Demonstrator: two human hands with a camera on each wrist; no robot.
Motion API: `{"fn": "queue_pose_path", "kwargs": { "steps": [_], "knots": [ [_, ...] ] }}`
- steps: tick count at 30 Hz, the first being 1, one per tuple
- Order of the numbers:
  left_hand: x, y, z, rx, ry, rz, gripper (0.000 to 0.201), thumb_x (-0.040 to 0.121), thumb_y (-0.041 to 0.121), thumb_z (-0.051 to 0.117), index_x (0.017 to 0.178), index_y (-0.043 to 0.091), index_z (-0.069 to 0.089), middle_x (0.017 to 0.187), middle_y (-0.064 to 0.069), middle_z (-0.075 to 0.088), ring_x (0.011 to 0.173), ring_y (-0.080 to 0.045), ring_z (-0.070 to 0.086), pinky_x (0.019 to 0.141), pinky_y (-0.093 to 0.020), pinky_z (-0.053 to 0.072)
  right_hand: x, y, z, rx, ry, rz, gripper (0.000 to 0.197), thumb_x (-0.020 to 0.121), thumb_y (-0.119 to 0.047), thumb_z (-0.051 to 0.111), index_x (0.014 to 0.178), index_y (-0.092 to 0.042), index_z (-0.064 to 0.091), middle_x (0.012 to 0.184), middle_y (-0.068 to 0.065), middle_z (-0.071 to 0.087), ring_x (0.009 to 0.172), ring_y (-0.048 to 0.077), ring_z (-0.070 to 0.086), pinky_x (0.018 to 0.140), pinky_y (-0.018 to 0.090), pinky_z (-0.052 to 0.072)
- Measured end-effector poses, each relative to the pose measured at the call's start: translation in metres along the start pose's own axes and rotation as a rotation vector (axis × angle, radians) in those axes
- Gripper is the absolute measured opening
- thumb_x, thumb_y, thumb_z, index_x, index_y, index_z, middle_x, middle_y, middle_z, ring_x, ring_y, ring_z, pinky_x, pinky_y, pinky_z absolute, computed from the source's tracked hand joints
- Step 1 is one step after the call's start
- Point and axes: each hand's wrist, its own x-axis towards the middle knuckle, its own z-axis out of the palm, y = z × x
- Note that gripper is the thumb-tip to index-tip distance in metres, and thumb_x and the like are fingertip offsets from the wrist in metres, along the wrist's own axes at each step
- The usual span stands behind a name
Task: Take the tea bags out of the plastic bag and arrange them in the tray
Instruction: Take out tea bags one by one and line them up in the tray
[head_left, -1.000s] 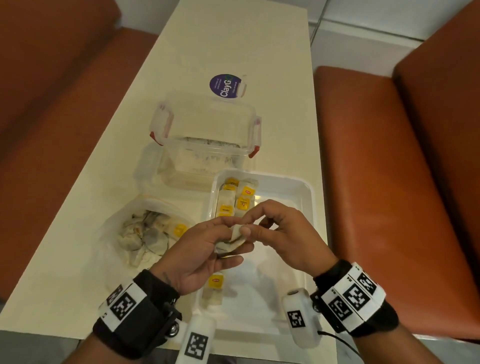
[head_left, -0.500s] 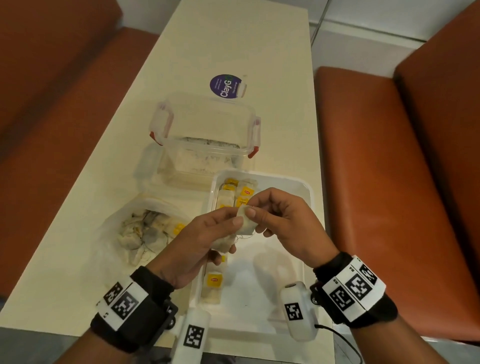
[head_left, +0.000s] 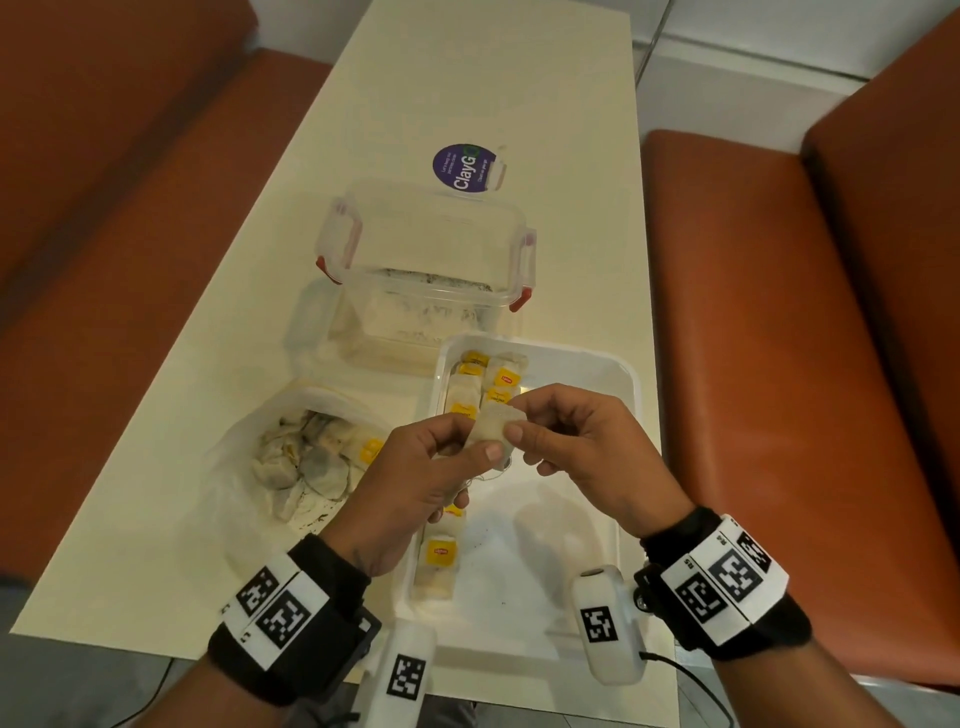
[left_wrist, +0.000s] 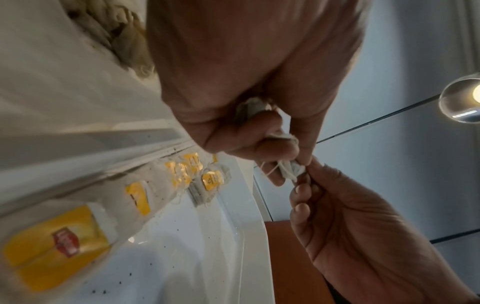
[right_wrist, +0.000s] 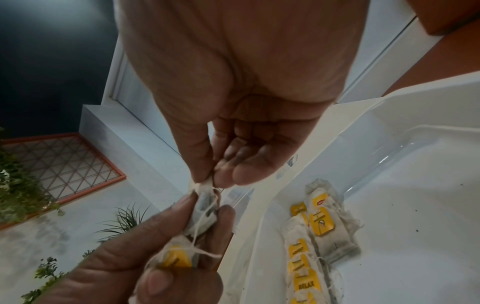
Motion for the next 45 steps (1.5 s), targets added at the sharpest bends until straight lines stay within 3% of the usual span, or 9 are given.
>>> {"fn": "queue_pose_path", "kwargs": {
  "steps": [6,11,15,18,23,26,31,38,45],
  "knots": [
    [-0.006,0.002,-0.003,-0.101,-0.055,-0.070,0.039,0.079,0.048,0.068,0.107,0.021,0.071,0.098,-0.008,0.070,0.055,-0.011,0.050,0.042,-0.019,0.031,-0.005,-0.005,0.003,0.019,-0.018,-0.029,0.004,0.091,-0.012,0.071,0.094,-0.015,0.071,0.077,-0.004,0.069,0.068,0.012,0.063,0.064,0.031,0.052],
    [-0.008,0.008,-0.008,-0.373,-0.267,-0.370,0.072,0.084,0.076,0.042,0.111,0.019,0.076,0.108,-0.013,0.073,0.050,-0.007,0.042,0.038,-0.016,0.021,-0.009,-0.014,-0.001,0.025,-0.146,-0.081,0.011,0.091,-0.008,0.068,0.090,-0.018,0.072,0.081,-0.008,0.068,0.073,0.014,0.059,0.064,0.029,0.051],
    [-0.008,0.007,-0.002,-0.477,-0.313,-0.412,0.045,0.077,0.049,0.079,0.108,0.017,0.073,0.089,-0.003,0.070,0.048,-0.003,0.041,0.035,-0.011,0.024,-0.009,-0.019,-0.004,0.045,-0.207,-0.108,0.015,0.082,-0.012,0.059,0.084,-0.022,0.071,0.093,0.000,0.068,0.078,0.015,0.059,0.064,0.028,0.048],
    [-0.010,0.005,0.001,-0.508,-0.270,-0.394,0.027,0.075,0.023,0.083,0.097,0.015,0.071,0.078,0.002,0.065,0.047,-0.003,0.039,0.035,-0.011,0.022,-0.008,-0.019,-0.008,0.105,-0.173,-0.091,0.027,0.081,-0.006,0.053,0.084,-0.027,0.071,0.097,-0.002,0.066,0.076,0.012,0.058,0.065,0.026,0.048],
    [-0.010,0.004,0.007,-0.464,-0.097,-0.229,0.026,0.071,0.027,0.077,0.097,0.023,0.074,0.081,0.004,0.068,0.051,-0.004,0.041,0.038,-0.014,0.021,-0.014,-0.011,-0.004,0.238,-0.070,0.103,0.021,0.095,-0.019,0.063,0.116,-0.020,0.068,0.104,0.001,0.069,0.076,0.017,0.062,0.064,0.029,0.053],
    [-0.009,0.006,0.012,-0.372,0.015,-0.184,0.025,0.079,0.028,0.076,0.102,0.022,0.071,0.083,0.005,0.072,0.051,-0.005,0.042,0.038,-0.016,0.023,-0.018,-0.006,0.004,0.191,-0.064,0.186,0.033,0.090,-0.040,0.069,0.110,-0.014,0.069,0.101,0.010,0.072,0.076,0.016,0.065,0.065,0.030,0.054],
    [-0.012,0.006,0.009,-0.053,0.033,-0.201,0.031,0.082,0.034,0.079,0.110,0.027,0.067,0.089,0.004,0.072,0.055,-0.006,0.052,0.045,-0.021,0.033,0.003,0.008,0.005,0.092,0.134,0.162,0.015,0.092,-0.018,0.069,0.095,-0.004,0.067,0.081,0.003,0.071,0.069,0.012,0.063,0.063,0.028,0.051],
    [-0.033,0.006,-0.033,-0.007,0.028,-0.232,0.023,0.087,0.020,0.073,0.108,0.026,0.068,0.094,-0.007,0.071,0.075,-0.010,0.064,0.060,-0.024,0.051,0.060,0.049,0.002,-0.654,-0.241,0.268,0.016,0.088,-0.029,0.071,0.079,-0.016,0.066,0.070,-0.003,0.068,0.072,0.017,0.067,0.076,0.037,0.054],
    [-0.036,0.002,-0.045,-0.132,0.030,-0.224,0.034,0.088,-0.008,0.061,0.112,0.015,0.067,0.108,-0.014,0.073,0.093,-0.023,0.073,0.073,-0.026,0.058,0.089,0.048,0.000,-0.870,-0.184,0.246,0.027,0.087,-0.032,0.071,0.065,-0.023,0.057,0.068,-0.006,0.063,0.069,0.016,0.061,0.075,0.036,0.051]
  ]
}}
